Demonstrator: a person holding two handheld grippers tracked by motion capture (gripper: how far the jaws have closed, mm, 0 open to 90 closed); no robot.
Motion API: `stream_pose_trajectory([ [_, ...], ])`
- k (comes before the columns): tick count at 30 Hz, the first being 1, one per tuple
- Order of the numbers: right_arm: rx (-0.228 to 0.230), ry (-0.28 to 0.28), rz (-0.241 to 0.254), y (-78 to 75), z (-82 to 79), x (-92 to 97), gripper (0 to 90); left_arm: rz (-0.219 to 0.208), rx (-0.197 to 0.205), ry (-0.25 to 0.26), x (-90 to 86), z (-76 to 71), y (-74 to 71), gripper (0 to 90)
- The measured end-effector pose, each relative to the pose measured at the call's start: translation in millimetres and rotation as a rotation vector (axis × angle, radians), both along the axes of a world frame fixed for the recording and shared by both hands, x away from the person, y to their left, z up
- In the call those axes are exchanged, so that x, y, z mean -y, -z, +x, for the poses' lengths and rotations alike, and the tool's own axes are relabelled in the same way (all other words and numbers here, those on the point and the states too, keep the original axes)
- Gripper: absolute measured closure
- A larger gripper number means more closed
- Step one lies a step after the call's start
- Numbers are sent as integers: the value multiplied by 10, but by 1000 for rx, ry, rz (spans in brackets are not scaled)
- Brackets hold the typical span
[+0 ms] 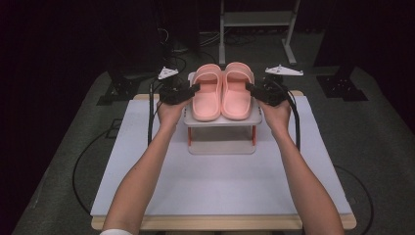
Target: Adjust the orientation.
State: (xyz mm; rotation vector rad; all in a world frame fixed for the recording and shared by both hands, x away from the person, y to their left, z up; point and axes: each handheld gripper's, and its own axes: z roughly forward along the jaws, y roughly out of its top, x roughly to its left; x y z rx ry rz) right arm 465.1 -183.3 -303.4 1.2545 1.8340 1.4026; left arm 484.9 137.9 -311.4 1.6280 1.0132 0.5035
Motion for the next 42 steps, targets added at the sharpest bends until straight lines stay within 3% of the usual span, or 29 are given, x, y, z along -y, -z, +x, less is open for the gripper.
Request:
stream_pose_trajectory([
  [16,3,-43,-1,-20,-235,94,548,-5,27,46,-15,-221,-64,505],
  [42,-2,-118,35,50,-491,149,538,-6,52,105,-70,-494,-12,490],
])
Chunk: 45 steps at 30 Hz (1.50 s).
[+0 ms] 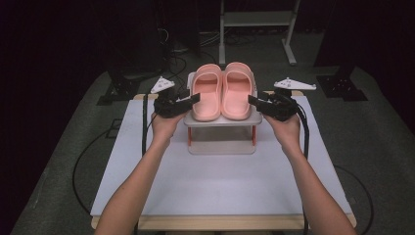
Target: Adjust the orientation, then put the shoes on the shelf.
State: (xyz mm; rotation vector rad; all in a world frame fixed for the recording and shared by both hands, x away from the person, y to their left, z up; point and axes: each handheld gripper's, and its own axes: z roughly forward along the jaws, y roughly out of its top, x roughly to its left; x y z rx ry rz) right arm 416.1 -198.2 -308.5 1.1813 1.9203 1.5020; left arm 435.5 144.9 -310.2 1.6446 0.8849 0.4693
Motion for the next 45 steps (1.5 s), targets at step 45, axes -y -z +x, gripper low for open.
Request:
stream_pose_trajectory([
  [45,-8,-39,25,175,-500,231,505,2,23,41,-142,-422,29,456],
])
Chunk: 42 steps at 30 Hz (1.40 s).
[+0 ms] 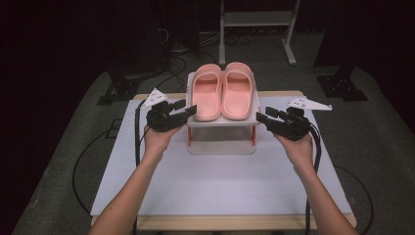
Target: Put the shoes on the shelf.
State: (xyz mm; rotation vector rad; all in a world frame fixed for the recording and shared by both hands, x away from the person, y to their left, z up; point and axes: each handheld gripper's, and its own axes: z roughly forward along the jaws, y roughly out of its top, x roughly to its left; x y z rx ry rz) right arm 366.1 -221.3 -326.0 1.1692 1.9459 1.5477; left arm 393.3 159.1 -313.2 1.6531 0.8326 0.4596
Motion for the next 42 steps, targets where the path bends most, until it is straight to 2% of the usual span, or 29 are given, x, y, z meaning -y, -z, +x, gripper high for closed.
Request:
stream_pose_trajectory([
  [13,5,-2,5,76,-149,107,494,2,5,18,-45,-164,60,440],
  [20,-3,-9,1,165,-243,149,482,7,18,24,-98,-296,113,427],
  [25,-7,-19,0,206,-279,154,471,-7,10,25,-138,-349,160,417],
  [42,-21,-31,-3,377,-407,247,387,7,-2,19,-244,-548,359,343],
])
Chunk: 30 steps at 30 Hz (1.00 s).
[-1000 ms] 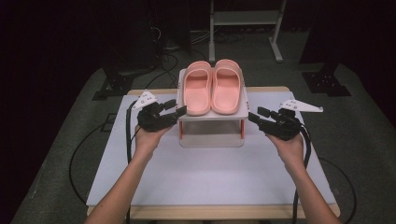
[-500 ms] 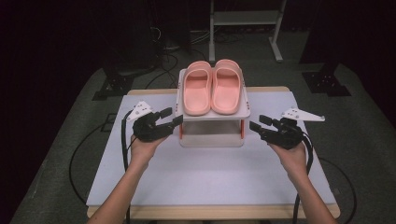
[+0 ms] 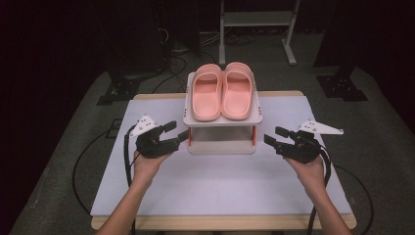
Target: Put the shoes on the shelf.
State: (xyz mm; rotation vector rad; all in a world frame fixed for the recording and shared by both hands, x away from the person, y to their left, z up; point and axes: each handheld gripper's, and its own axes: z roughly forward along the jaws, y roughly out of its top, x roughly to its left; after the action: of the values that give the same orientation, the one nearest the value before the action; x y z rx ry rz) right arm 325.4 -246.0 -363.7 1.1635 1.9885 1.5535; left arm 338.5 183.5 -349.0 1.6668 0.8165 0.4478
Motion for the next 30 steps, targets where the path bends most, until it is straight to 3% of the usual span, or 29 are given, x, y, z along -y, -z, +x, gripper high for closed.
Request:
stream_pose_trajectory([
  [13,-3,15,-13,215,-125,80,293,6,-29,1,-64,-140,237,278],
  [20,-16,9,-16,323,-167,102,234,37,-18,6,-52,-229,307,214],
  [30,-43,7,-19,519,-286,171,183,26,-23,16,-83,-360,487,189],
])
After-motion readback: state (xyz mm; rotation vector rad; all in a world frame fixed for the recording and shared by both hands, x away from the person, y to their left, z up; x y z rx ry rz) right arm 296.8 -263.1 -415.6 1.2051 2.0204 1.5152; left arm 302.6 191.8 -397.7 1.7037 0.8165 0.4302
